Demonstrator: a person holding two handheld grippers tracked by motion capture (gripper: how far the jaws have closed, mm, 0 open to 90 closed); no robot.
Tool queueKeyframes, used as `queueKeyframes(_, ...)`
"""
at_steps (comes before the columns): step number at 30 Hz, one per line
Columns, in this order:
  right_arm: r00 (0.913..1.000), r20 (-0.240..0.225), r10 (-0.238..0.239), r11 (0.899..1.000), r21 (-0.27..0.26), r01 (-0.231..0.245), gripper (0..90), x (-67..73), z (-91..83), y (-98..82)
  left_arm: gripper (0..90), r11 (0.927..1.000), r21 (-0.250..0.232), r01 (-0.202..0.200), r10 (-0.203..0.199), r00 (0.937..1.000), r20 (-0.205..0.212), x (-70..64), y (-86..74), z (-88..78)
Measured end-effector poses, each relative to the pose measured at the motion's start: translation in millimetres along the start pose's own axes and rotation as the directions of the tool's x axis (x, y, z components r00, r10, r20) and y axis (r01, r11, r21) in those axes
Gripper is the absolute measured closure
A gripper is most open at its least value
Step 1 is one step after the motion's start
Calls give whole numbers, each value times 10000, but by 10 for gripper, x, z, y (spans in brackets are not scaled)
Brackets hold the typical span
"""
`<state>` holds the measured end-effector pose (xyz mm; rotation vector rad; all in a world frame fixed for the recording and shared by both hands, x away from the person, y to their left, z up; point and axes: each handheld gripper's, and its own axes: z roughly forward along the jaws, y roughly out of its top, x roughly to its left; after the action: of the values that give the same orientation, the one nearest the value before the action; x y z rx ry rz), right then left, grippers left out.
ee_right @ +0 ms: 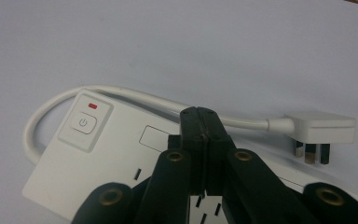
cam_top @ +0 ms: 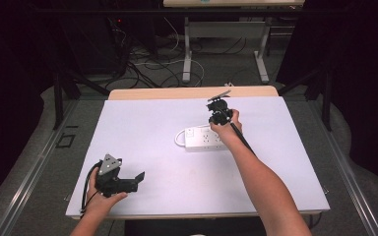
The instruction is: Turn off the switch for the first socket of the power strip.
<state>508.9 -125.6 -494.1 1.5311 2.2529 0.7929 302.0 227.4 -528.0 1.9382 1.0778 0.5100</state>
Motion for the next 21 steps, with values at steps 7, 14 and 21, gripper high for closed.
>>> queueKeyframes(7,9996,41,296,9995,70,-296,900,-25,44,-7,19,10000,-5,12,-12,10000,0,1,-1,-2)
queueKeyframes(14,9989,-26,473,9988,141,-472,900,-41,78,-12,19,10000,-16,8,-8,10000,-6,1,0,-1)
queueKeyframes(21,9970,-123,761,9967,299,-757,900,-36,103,-18,19,10000,-31,13,-13,10000,2,0,1,-2)
